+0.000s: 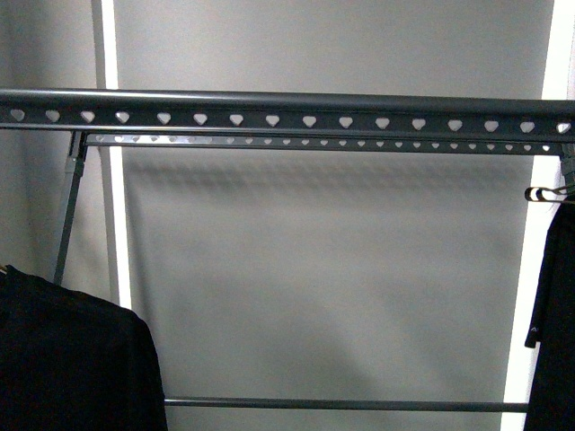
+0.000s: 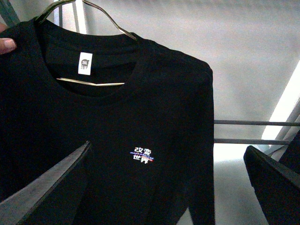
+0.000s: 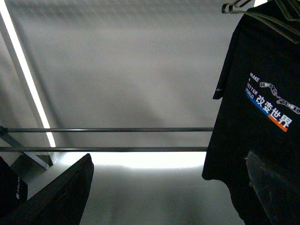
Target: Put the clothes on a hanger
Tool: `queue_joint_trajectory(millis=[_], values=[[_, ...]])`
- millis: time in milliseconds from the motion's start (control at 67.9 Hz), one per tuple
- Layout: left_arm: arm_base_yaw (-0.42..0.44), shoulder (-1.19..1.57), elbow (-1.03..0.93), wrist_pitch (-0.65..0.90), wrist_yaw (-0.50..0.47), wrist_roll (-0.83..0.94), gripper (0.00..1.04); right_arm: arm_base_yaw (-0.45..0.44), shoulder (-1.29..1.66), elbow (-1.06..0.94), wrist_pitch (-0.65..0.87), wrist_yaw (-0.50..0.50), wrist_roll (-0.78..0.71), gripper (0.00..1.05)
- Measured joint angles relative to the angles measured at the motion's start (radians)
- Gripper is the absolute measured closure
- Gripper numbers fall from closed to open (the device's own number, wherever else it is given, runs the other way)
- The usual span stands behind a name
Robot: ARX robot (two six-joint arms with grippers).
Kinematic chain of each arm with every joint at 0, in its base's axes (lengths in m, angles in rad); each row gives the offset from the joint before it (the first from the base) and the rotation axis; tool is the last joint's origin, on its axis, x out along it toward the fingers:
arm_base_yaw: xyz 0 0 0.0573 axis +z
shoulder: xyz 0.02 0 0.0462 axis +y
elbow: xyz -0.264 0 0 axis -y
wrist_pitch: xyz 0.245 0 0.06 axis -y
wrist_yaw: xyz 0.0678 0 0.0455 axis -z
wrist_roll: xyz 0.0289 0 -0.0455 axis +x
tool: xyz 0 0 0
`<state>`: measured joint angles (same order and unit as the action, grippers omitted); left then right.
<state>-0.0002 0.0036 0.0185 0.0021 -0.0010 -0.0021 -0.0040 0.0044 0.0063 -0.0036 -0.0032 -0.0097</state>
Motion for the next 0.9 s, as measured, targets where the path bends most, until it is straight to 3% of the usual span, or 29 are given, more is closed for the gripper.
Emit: queue_joint_trajectory(millis=[353,530,604,692,780,898], values=[[-0.027,0.008,0.001,0.03,-0.029,0.012,0.07,0.0,0.0,0.0,0.0,0.0,0.0,0.07],[-0.361,0.287,0.146,0.282,-0.446,0.093,0.07,0.0,0.0,0.0,0.0,0.0,0.0,0.07],[-0.424,0.463,0.265,0.41,-0.609,0.094,0.07,0.0,0.0,0.0,0.0,0.0,0.0,0.07],[-0.442,0.676,0.42,0.5,-0.787,0.071,0.07,0.0,0.0,0.0,0.0,0.0,0.0,0.07],[-0.42,0.994,0.708,0.294,-0.961,-0.102,0.07,0.0,0.0,0.0,0.0,0.0,0.0,0.07],[-0.385,1.241,0.959,-0.056,-1.011,-0.375,0.07,0.0,0.0,0.0,0.0,0.0,0.0,0.07]])
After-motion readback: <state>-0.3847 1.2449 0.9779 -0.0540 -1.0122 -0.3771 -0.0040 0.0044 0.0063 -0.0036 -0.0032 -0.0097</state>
